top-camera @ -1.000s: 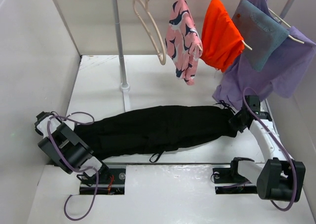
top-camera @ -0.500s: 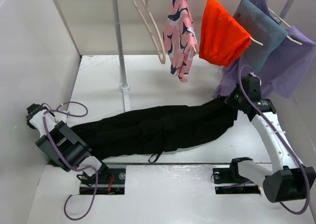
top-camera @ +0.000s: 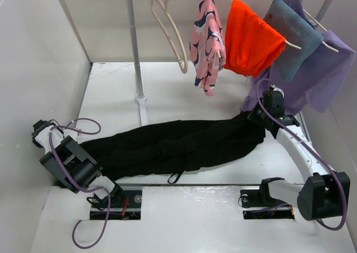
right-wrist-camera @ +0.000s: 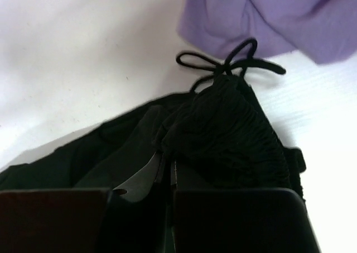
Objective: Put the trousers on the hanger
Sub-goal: Fold the trousers at the center of the board.
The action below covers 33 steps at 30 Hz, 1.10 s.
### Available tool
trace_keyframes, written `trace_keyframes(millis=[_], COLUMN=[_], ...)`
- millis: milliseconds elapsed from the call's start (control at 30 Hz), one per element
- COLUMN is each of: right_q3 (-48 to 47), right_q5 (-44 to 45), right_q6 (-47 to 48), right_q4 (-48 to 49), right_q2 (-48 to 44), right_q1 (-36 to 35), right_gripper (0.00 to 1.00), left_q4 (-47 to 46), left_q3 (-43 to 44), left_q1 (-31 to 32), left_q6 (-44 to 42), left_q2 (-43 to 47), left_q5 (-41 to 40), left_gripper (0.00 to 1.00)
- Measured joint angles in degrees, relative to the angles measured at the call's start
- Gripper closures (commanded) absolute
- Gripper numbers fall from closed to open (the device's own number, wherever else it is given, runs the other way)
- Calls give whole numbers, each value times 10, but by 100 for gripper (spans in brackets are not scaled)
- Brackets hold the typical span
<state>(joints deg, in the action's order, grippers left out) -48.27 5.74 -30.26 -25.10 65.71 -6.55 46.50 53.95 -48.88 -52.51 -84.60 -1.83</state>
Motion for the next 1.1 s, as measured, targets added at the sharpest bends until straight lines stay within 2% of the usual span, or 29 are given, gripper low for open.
trace_keyframes(millis=[300,367,433,500,533,600,633,667,767,967,1100], right_q3=[3,19,54,96,114,142,154,165,184,184,184], right_q5=[-24,-13,-5,0,3,6,6,6,1,-27,-56], right_q6=[5,-26,-68,-108,-126,-159,-169,-180,-208,-243,-256], right_q4=[58,53,32,8,-12,-45,-61,-78,-125,-176,-170], right_q2=[-5,-44,-120,-194,-222,-241,-239,-232,-198,-154,-150], right_q1=[10,10,21,35,43,60,69,76,83,83,84], right_gripper=[100,100,100,92,67,39,20,14,0,0,0], left_q4=[-17,-24,-31,-34,-36,-38,-41,-44,-50,-52,-52], left_q3=[-25,-40,-57,-70,-75,-79,-80,-80,-81,-81,-81], left_q1=[-5,-11,-17,-20,-21,-22,-22,-23,-23,-23,-23], left_q6=[-7,-11,-14,-14,-14,-14,-14,-14,-14,-15,-15], left_q2=[1,2,3,3,3,-1,-4,-6,-8,-8,-8], left_q5=[-19,-28,-37,-40,-43,-47,-50,-52,-58,-61,-62], left_gripper=[100,100,100,100,100,100,100,100,100,100,100])
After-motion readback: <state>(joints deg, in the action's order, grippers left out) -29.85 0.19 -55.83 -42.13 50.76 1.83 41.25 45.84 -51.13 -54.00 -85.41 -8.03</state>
